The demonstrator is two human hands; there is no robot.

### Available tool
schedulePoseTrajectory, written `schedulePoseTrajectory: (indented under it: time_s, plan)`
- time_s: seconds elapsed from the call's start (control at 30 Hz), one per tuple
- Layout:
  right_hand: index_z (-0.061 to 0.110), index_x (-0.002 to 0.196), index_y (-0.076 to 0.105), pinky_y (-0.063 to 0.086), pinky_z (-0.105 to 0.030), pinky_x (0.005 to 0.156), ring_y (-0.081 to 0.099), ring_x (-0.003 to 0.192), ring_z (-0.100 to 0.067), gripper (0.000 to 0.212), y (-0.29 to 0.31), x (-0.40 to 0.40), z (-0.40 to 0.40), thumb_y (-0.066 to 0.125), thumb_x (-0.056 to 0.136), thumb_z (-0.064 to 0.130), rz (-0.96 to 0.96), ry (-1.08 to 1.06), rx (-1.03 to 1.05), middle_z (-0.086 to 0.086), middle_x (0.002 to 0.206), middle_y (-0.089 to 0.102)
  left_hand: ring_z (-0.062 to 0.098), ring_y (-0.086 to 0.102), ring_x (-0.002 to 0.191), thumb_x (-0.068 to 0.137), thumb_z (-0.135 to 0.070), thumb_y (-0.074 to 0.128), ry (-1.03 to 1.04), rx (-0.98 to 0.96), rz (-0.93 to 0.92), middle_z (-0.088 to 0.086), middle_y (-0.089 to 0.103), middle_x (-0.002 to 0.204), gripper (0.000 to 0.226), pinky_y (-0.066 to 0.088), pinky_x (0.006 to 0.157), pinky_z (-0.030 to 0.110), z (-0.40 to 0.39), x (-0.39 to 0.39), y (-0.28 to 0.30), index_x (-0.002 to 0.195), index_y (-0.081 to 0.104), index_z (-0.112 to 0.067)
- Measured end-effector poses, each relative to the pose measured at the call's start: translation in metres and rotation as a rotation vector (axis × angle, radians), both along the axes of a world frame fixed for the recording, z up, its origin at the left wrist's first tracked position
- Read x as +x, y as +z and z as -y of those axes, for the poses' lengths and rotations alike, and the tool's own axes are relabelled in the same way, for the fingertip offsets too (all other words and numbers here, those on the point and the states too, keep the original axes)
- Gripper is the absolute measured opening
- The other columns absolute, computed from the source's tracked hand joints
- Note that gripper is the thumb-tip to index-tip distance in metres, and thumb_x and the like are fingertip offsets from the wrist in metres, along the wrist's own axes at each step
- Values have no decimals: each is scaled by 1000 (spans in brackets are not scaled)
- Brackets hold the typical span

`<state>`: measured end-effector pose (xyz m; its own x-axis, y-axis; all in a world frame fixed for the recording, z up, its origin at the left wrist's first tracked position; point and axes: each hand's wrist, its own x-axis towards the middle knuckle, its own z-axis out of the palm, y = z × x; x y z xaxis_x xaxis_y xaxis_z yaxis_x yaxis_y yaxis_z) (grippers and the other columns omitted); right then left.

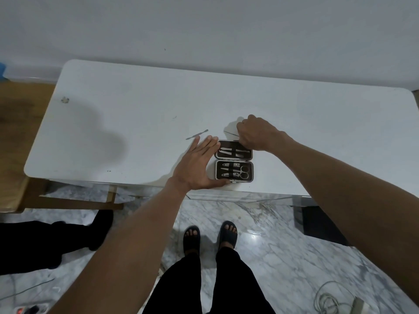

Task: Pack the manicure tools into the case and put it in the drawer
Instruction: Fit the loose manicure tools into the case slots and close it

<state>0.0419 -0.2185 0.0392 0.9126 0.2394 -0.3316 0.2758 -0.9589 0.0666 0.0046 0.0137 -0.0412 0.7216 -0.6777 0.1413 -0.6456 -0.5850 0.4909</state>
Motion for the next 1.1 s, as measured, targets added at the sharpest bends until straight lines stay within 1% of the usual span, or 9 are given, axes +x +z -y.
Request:
schedulePoseTrajectory:
  time_s: [0.13,0.33,0.5,0.67,0.8,0.83,0.9,0.97,1.1]
  plan:
    - [-2,105,56,36,-38,69,52,97,-34,27,-2,3,-1,44,89,16,6,75,-78,-21,102,63,23,29,155,73,-87,58,2,0,-5,14,38,163,118,11,130,48,0,-1,1,152,44,0]
    - [-1,107,56,46,-41,76,53,101,-34,32,-7,2,0,45,90,23,24,98,-95,-21,106,63,25,32,154,72,-85,63,5,-13,2,15,41,161,118,15,129,51,1,0,0,151,46,0]
    - [-2,104,53,46,-42,70,53,95,-34,28,-7,-6,6,45,90,21,71,26,26,-21,103,61,24,31,154,72,-85,63,7,-16,-7,14,41,161,117,13,130,49,0,0,1,151,46,0]
    - [1,99,50,32,-36,65,38,76,-25,19,3,-11,13,45,89,16,56,-100,135,-21,96,62,22,29,155,72,-88,59,9,5,-8,12,39,163,119,11,130,46,0,0,2,153,44,-1]
    - [7,88,46,33,-36,61,44,73,-26,4,8,-21,17,44,90,10,45,-168,184,-20,90,62,20,28,156,72,-88,60,10,17,-2,11,37,164,120,13,130,48,0,0,1,154,43,-2]
    - [5,91,49,38,-38,63,48,77,-28,7,7,-23,19,44,90,8,44,-197,209,-19,92,64,20,27,156,72,-88,60,8,24,-5,11,37,164,121,14,130,48,0,0,1,154,42,-2]
    - [4,106,57,47,-41,75,56,92,-31,18,7,-30,22,45,92,7,44,-261,286,-16,101,66,20,25,156,72,-89,58,4,36,-10,10,35,165,121,14,130,49,0,0,1,155,40,-3]
    - [6,116,59,49,-39,85,59,104,-30,26,7,-33,24,51,92,7,39,-322,356,-12,108,68,20,25,156,73,-89,56,6,44,-15,11,35,165,121,14,129,50,-1,1,2,156,40,-3]
    - [12,100,70,49,-31,80,63,96,-25,23,4,-40,27,54,87,2,69,-399,436,-7,99,72,21,25,156,73,-89,55,3,57,-9,10,35,165,121,14,129,51,-1,0,3,156,39,-3]
